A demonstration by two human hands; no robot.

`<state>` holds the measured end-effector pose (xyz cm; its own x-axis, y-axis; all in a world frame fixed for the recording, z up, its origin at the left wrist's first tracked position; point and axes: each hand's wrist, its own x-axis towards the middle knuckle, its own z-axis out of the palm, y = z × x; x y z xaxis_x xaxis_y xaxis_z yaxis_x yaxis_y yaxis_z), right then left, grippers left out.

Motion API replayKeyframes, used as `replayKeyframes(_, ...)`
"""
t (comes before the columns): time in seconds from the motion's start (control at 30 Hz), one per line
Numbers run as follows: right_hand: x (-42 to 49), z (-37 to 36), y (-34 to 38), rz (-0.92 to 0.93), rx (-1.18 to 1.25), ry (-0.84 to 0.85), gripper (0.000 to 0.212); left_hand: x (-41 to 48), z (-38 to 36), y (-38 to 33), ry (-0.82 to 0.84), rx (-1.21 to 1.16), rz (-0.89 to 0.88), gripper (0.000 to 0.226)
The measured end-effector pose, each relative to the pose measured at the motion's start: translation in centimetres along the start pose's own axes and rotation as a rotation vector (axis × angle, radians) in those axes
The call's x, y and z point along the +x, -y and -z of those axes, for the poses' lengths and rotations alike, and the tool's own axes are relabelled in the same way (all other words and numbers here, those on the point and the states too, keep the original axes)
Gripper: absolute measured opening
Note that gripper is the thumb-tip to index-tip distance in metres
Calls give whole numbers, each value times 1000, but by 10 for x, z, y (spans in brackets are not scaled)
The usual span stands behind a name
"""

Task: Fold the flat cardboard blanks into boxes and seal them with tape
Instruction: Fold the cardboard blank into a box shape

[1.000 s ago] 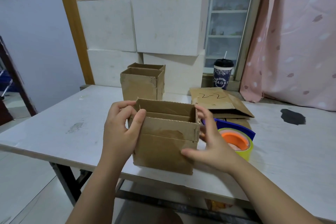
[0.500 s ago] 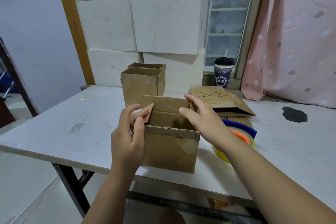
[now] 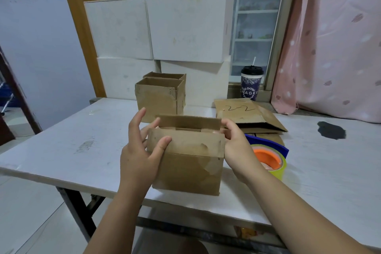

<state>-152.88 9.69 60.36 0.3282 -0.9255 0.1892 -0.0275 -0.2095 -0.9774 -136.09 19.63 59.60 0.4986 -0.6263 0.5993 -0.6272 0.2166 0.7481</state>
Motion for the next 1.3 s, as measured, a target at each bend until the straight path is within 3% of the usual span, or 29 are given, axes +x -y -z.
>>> replayKeyframes(0.1, -2, 1, -1, 59, 89, -80, 19, -2, -6, -1, -37, -8, 41, 65)
replayKeyframes(0.2, -11, 0, -3, 192, 28, -30, 18, 0, -8, -3, -45, 79, 91, 58)
replayKeyframes(0.27, -14, -1, -8, 227, -108, -6, 10, 1, -8, -6, -52, 203, 34, 44)
replayKeyframes(0.37, -13, -1, -16, 240, -147, -26, 14, -1, -15, -13, -3, 394, -89, 29)
replayKeyframes(0.5, -16, -4, -13, 229, -143, -43, 13, -15, -34, -24, 130, 468, -208, 29)
replayKeyframes(0.63, -12, 12, -3, 250, -272, 23, 17, -20, -35, -23, 162, 526, -276, 49)
replayKeyframes(0.73, 6, 44, 8, 241, -487, -102, 20, -21, -33, -22, 169, 534, -257, 41)
replayKeyframes(0.83, 32, 84, 11, 162, -1000, -69, 31, -20, -33, -23, 183, 528, -232, 39)
replayKeyframes(0.9, 48, 107, 11, 62, -1128, 46, 34, -20, -33, -24, 187, 524, -219, 37)
replayKeyframes(1.07, 63, 143, 1, -333, -1073, 337, 38, -21, -35, -23, 152, 527, -233, 32)
replayKeyframes(1.2, 64, 144, -9, -404, -1036, 413, 26, -21, -36, -23, 151, 522, -219, 25)
replayKeyframes(1.3, 62, 141, -18, -407, -1009, 432, 31, -21, -36, -23, 141, 520, -212, 23)
